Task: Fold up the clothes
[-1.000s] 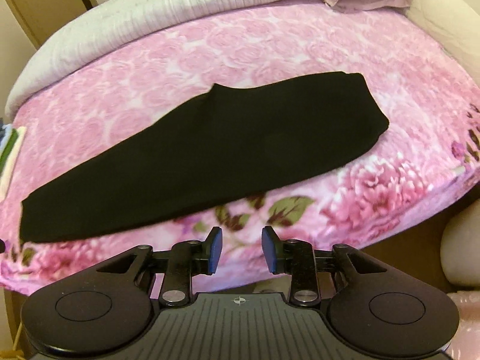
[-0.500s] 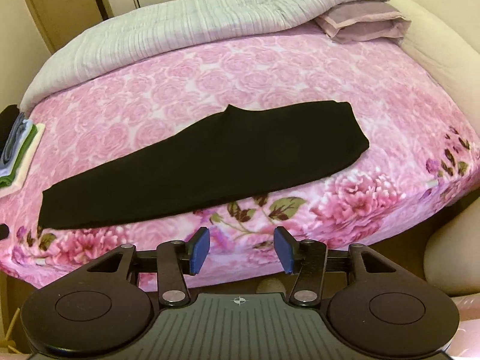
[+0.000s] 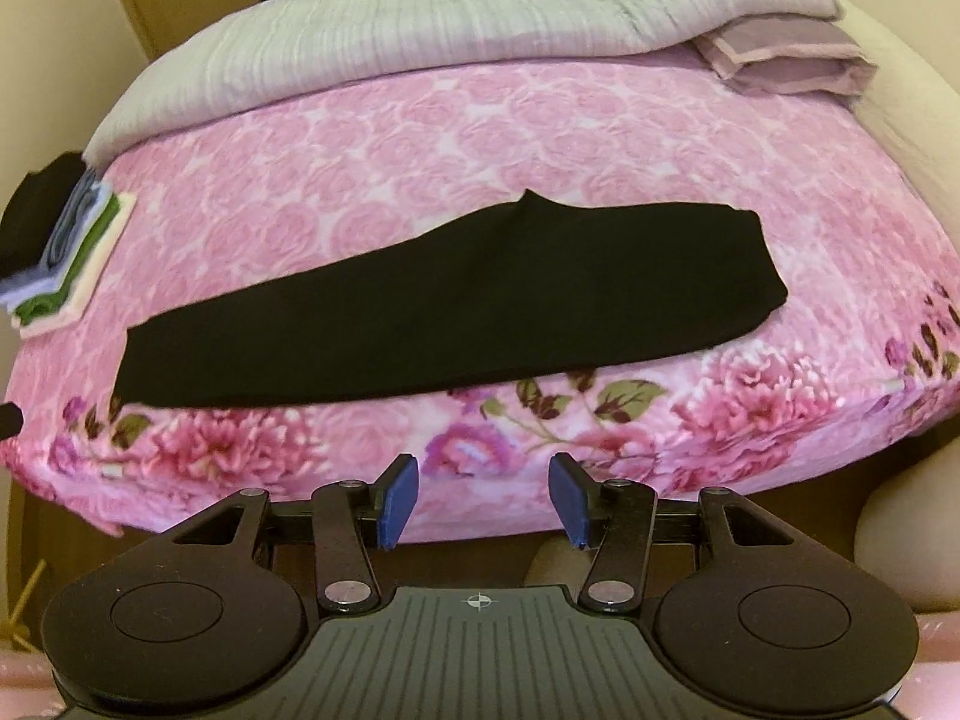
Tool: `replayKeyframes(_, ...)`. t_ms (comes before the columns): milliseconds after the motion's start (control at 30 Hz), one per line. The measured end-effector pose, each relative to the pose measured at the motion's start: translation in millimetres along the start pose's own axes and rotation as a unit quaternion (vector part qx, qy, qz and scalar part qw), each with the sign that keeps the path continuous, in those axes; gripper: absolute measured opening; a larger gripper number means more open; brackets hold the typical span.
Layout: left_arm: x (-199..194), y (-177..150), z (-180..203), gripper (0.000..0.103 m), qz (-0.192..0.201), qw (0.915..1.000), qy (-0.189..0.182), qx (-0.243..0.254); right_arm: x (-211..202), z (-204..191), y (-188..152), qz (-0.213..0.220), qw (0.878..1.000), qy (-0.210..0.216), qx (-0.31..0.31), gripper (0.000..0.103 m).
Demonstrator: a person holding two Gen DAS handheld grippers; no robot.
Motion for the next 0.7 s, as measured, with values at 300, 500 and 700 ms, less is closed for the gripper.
replayKeyframes(300,2.0,-11.6,-5.4,0.034,-0.018,0.9998,0.001,-0.01,6.1,-7.3,-10.2,-0.017,1.0,-0.006,-0.016,0.052)
replayKeyframes(500,11.5,-11.7,3.3,0.034,-0.029,0.9996,-0.002,-0.004,6.5,-3.3,-8.5,-0.013,1.0,-0.012,-0.024,0.053)
replayKeyframes(700,25.8,-2.4,21.6,0.034,-0.037,0.9993,-0.008,0.009,8.2,3.7,4.0,-0.005,0.999,-0.015,-0.028,0.053)
Point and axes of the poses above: each gripper's, at about its wrist camera, not at the fingertips, and x roughly the way its jaws point, z to its right, y to its top, the point moved 9 cm from there along x, roughly the way its jaws point, and after that the axes turned 3 degrees about x, right-handed, at the moved point
